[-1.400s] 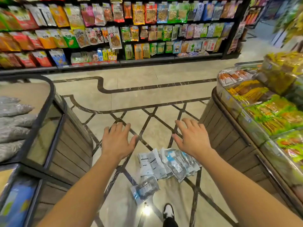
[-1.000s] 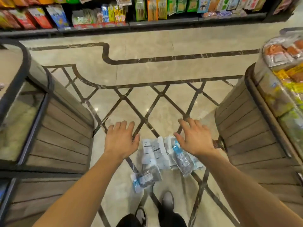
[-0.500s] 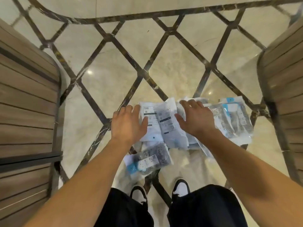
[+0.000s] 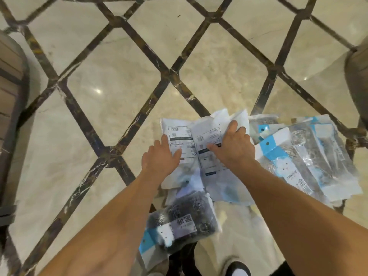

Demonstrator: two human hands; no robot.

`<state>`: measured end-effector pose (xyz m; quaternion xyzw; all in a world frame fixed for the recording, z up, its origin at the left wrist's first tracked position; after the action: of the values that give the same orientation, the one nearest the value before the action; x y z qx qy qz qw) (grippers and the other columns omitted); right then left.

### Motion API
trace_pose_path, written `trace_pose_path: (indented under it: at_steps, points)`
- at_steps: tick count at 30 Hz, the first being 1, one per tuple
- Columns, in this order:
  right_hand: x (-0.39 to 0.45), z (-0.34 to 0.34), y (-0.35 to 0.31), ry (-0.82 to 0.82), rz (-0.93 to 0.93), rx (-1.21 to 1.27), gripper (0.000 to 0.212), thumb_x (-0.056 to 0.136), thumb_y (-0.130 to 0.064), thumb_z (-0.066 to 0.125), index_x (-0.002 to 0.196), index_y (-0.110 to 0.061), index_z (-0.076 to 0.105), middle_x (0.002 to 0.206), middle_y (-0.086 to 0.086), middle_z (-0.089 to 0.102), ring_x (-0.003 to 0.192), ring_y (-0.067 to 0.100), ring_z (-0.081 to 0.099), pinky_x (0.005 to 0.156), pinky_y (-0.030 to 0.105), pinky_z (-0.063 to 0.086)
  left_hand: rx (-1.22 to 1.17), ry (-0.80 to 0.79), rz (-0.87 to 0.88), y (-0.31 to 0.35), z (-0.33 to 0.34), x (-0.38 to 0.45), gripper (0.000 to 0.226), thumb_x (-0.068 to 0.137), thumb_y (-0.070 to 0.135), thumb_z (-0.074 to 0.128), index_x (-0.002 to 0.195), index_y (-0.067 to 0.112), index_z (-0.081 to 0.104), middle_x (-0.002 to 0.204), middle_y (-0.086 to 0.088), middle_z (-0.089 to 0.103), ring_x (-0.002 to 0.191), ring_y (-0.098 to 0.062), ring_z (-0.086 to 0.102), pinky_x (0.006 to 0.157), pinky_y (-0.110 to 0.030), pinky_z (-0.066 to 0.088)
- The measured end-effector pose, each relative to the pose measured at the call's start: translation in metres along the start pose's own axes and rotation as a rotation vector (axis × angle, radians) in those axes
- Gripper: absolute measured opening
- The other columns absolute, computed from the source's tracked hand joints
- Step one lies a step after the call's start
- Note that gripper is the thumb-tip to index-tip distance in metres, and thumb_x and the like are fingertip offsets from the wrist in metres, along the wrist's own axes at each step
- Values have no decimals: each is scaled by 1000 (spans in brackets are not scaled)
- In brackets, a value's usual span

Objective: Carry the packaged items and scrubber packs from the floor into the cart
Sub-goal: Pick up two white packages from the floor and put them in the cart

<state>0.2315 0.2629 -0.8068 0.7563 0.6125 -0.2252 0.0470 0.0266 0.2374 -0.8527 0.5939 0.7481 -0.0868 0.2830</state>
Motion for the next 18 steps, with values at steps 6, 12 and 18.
trace_pose_path:
  at_steps: [6,12,18]
  points:
    - [-3,10,-1,0,28,42,84,91,-49,75,147,-6,29,136,22,54,128,42,50,99,51,46,-618,30,-203,12,13,5,80,99,48,65,154,6,25,142,-20,59,125,-43,60,99,-48,49]
    - [-1,9,0,31,10,50,82,92,-48,73,147,-6,29,131,21,58,121,42,52,97,48,45,-824,-1,-366,19,21,16,72,90,47,78,140,2,50,137,-17,64,119,-37,63,90,-40,50]
    - [-10,9,-12,88,-30,110,69,100,-51,61,151,-20,25,129,18,49,107,48,63,81,47,49,-886,44,-364,23,30,12,63,90,59,71,126,10,57,124,-11,67,108,-32,63,93,-43,54]
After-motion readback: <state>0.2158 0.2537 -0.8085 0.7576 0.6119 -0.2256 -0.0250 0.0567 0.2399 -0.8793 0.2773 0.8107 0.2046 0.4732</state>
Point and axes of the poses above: each hand's wrist, its own x-axis towards the middle knuckle, its own z-axis out of the palm, y = z × x, the point moved 2 cm from there along x, towards the middle knuckle
